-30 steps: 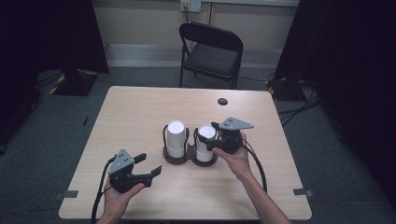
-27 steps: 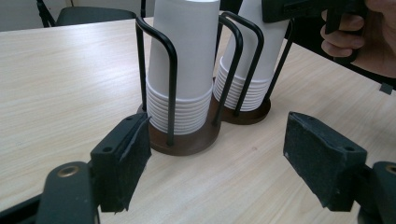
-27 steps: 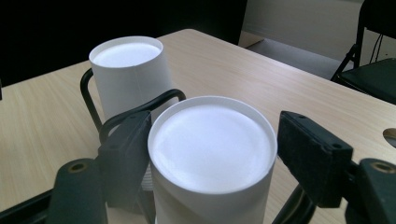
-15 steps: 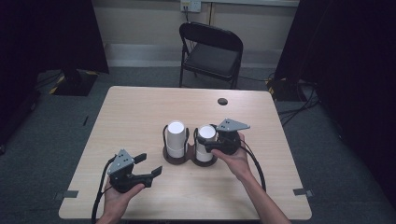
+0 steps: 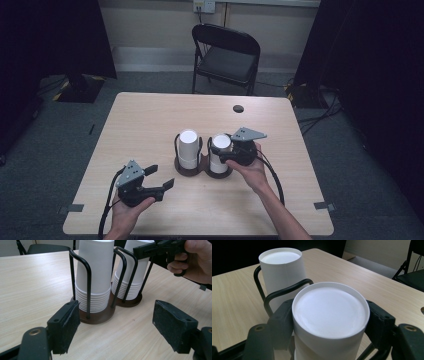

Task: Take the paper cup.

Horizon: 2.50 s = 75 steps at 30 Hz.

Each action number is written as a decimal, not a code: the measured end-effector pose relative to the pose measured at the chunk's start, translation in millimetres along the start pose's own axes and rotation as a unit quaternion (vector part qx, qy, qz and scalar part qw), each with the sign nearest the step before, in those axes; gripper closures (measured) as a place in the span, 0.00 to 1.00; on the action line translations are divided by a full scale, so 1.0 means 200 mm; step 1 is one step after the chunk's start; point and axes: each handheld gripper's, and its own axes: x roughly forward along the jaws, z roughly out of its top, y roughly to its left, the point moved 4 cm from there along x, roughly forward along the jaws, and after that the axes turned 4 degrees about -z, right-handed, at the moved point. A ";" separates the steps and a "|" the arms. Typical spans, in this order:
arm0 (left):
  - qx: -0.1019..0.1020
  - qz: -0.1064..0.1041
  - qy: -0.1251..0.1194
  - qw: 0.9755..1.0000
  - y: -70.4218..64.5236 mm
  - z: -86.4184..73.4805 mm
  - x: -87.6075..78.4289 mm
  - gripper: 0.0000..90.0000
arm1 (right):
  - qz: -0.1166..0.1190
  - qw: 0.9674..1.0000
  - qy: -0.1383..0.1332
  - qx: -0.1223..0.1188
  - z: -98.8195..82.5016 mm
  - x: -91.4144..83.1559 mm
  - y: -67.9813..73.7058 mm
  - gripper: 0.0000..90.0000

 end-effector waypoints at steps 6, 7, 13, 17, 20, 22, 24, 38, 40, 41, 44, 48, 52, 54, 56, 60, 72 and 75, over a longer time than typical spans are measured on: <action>-0.001 -0.001 0.000 1.000 0.00 0.00 0.00 0.25 | 0.002 1.000 -0.008 0.004 0.01 -0.01 0.00 0.37; -0.001 -0.001 0.001 1.000 0.00 0.00 0.00 0.25 | 0.003 1.000 -0.012 0.005 0.01 -0.01 0.00 0.37; -0.002 -0.003 0.000 1.000 0.00 0.00 0.00 0.25 | 0.003 1.000 -0.026 0.011 0.03 -0.04 -0.01 0.37; -0.003 -0.007 0.000 1.000 0.00 0.00 0.00 0.25 | 0.002 0.999 -0.032 0.012 0.05 -0.05 -0.01 0.37; -0.003 -0.009 0.002 1.000 0.00 0.00 0.01 0.25 | 0.001 0.999 -0.037 0.013 0.06 -0.06 -0.01 0.37; -0.005 -0.009 0.002 1.000 0.00 0.00 0.01 0.25 | 0.003 0.999 -0.044 0.016 0.08 -0.08 -0.01 0.37; -0.006 -0.011 0.002 1.000 0.00 0.00 0.01 0.25 | 0.003 0.999 -0.049 0.017 0.09 -0.09 -0.01 0.37; -0.004 -0.018 0.004 1.000 -0.02 0.00 0.02 0.30 | 0.004 0.997 -0.071 0.023 0.14 -0.14 -0.01 0.37; -0.002 -0.018 0.005 1.000 -0.02 0.00 0.02 0.30 | 0.004 0.997 -0.076 0.020 0.15 -0.15 -0.01 0.37; -0.001 -0.020 0.006 1.000 -0.02 0.00 0.02 0.30 | 0.003 0.997 -0.077 0.019 0.15 -0.15 -0.01 0.37; -0.007 -0.024 0.001 1.000 -0.03 0.01 0.02 0.30 | 0.001 0.996 -0.082 0.022 0.16 -0.16 -0.01 0.37; -0.004 -0.024 0.002 1.000 -0.04 0.01 0.02 0.30 | 0.001 0.996 -0.083 0.023 0.17 -0.17 -0.01 0.37; -0.004 -0.025 -0.003 1.000 -0.04 0.01 0.02 0.31 | -0.004 0.996 -0.087 0.027 0.18 -0.18 -0.02 0.37; -0.002 -0.025 -0.004 1.000 -0.04 0.01 0.01 0.32 | -0.001 0.995 -0.093 0.033 0.18 -0.19 -0.02 0.37; 0.005 -0.022 -0.005 1.000 -0.04 0.01 0.01 0.35 | 0.001 0.994 -0.100 0.034 0.19 -0.21 -0.03 0.37; 0.011 -0.027 0.000 1.000 -0.05 0.01 0.02 0.35 | 0.002 0.993 -0.110 0.037 0.21 -0.23 -0.03 0.37; 0.027 -0.014 -0.009 0.999 -0.07 0.02 0.02 0.40 | 0.003 0.991 -0.128 0.045 0.25 -0.28 -0.04 0.37; 0.032 -0.013 -0.010 0.999 -0.07 0.02 0.03 0.42 | 0.004 0.990 -0.131 0.052 0.25 -0.29 -0.04 0.37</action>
